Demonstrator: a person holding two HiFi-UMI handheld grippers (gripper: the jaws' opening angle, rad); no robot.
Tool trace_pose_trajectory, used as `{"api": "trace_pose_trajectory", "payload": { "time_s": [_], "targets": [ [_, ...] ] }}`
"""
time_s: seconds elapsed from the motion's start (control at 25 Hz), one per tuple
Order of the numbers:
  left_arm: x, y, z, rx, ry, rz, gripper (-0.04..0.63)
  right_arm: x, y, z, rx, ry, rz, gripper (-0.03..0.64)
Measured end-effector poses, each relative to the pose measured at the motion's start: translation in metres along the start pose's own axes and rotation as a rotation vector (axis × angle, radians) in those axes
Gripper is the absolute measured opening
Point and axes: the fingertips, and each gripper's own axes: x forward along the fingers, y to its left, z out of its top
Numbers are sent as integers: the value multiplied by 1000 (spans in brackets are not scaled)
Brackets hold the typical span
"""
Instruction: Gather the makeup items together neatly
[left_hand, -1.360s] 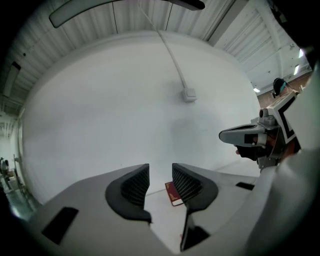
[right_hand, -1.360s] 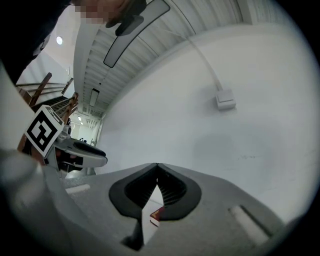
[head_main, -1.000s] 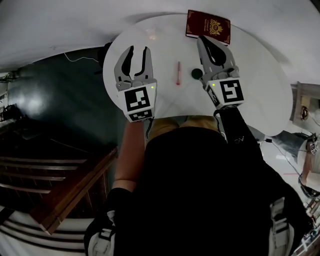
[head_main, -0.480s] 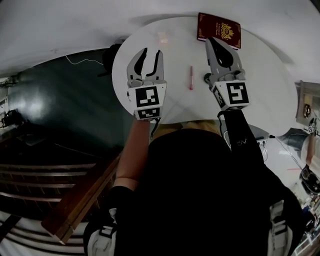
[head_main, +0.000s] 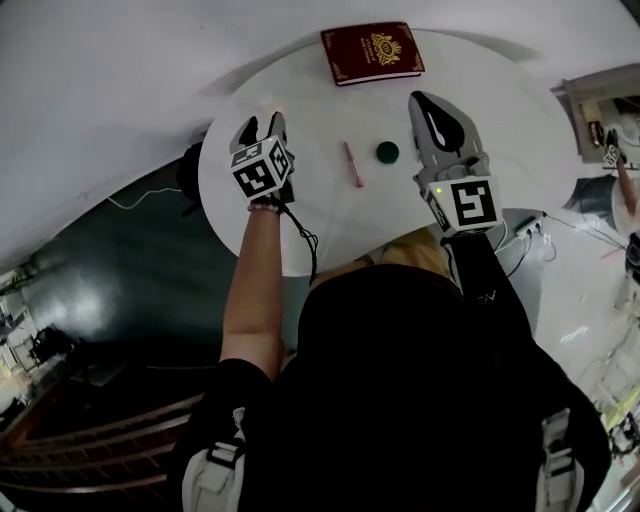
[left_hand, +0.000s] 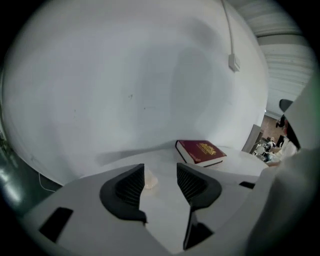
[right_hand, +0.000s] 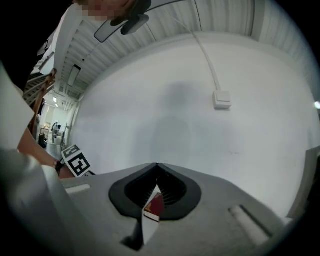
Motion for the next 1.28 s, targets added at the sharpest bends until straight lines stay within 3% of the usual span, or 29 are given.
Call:
{"api": "trace_pose_trajectory", "payload": {
  "time_s": [0.16, 0.36, 0.4, 0.44, 0.48, 0.72, 1.0, 1.28],
  "targets": [
    [45, 1, -25, 2, 111, -26, 213, -31, -20, -9, -8, 44, -115, 5],
    [90, 25, -61, 36, 237, 65, 224, -58, -29, -22, 5, 91, -196, 5],
    [95, 30, -66, 40, 250, 82, 215, -62, -30, -24, 5, 96, -204, 5],
    [97, 33, -69, 48, 254, 94, 143, -66, -30, -26, 4, 100, -209, 5],
    [96, 34, -68, 64, 252, 99, 120, -68, -29, -26, 1, 101, -211, 5],
    [79, 27, -50, 98, 194, 61, 98, -55, -18, -17, -38, 94, -150, 5],
    [-3, -6, 7, 199, -25, 5, 98, -32, 2, 0, -44, 29, -57, 5],
    [-82, -44, 23, 204, -168, -19, 100, -4, 26, 11, -34, -24, 46, 5]
  ]
}}
